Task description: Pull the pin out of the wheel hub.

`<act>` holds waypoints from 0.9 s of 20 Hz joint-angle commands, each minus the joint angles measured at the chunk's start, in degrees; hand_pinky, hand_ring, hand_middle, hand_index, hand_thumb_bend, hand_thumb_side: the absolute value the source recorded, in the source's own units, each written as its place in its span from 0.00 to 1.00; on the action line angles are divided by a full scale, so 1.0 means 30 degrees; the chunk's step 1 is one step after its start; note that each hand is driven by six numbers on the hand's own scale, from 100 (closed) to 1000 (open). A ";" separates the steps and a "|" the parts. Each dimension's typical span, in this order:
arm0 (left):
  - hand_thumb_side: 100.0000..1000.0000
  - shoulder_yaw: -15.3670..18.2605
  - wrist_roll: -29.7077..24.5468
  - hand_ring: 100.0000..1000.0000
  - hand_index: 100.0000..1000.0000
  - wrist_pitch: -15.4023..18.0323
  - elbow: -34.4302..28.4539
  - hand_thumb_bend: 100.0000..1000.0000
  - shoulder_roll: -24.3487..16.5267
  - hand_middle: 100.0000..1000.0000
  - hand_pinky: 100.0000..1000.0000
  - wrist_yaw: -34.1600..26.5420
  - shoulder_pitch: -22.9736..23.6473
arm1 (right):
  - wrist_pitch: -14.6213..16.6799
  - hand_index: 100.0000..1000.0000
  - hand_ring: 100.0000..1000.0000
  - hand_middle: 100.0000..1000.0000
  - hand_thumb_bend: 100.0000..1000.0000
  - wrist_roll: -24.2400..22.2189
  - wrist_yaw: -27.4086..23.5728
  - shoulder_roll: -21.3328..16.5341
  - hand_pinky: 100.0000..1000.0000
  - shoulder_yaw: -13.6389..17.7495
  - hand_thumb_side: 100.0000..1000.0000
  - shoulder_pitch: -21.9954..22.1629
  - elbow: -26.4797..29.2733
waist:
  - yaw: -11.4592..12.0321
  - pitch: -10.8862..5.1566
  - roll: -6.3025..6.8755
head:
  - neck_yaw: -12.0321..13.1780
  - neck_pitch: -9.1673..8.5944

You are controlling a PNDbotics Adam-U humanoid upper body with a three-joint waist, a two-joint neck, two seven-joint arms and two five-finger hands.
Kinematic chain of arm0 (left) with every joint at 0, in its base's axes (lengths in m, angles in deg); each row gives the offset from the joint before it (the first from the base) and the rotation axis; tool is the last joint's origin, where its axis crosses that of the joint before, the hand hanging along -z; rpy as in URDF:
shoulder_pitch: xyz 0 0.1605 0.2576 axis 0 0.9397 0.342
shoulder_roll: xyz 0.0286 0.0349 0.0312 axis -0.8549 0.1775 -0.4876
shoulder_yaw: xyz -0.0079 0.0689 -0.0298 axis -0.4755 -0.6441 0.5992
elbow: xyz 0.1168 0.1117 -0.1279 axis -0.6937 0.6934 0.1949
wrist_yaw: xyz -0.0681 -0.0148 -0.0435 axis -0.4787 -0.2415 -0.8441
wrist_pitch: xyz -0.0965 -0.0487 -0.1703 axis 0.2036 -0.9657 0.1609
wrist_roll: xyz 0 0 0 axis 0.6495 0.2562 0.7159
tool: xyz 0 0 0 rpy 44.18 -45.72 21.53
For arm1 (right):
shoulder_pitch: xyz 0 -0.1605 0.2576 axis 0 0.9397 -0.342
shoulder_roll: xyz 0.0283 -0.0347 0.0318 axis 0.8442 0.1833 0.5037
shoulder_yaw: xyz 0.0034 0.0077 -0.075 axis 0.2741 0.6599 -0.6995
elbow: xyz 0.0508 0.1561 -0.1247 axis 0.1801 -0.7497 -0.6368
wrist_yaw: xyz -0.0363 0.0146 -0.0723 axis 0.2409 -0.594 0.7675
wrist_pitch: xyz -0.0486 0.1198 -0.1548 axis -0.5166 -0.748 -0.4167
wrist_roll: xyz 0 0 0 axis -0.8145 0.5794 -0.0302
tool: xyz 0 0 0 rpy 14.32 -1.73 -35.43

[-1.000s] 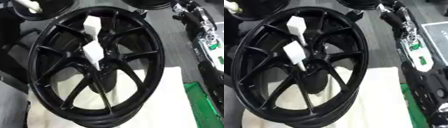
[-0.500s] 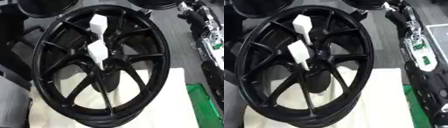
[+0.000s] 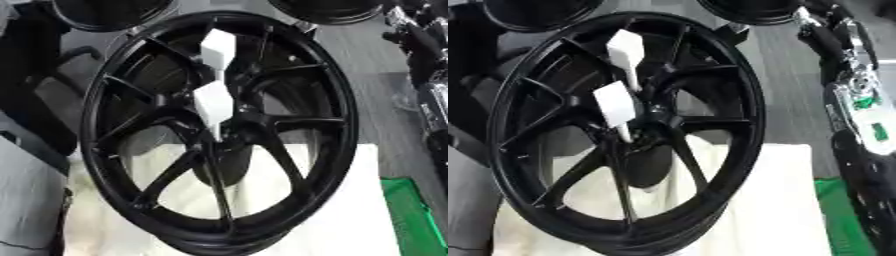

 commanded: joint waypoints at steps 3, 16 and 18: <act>0.59 0.0481 -0.0295 0.90 0.88 0.0870 0.0805 0.77 -0.0079 0.82 0.91 0.0205 -0.0005 | 0.0003 0.83 0.84 0.81 0.22 0.0005 -0.0143 -0.0453 0.82 0.0165 0.30 -0.0205 0.0233 | 0.0084 -0.0237 0.0025 | 0.0054 -0.0268; 0.59 0.1101 0.2668 0.75 0.76 0.0358 -0.0380 0.38 0.0907 0.69 0.76 -0.0751 -0.0010 | 0.0015 0.83 0.84 0.81 0.22 0.0048 -0.0190 -0.0433 0.82 0.0207 0.30 -0.0291 0.0240 | 0.0019 -0.0254 0.0049 | -0.0206 -0.0278; 0.59 0.1112 0.4663 0.71 0.72 0.0705 -0.0956 0.34 0.1512 0.65 0.72 -0.2273 -0.0191 | 0.0015 0.83 0.84 0.81 0.22 0.0042 -0.0207 -0.0406 0.82 0.0204 0.30 -0.0316 0.0250 | -0.0010 -0.0262 0.0040 | -0.0276 -0.0274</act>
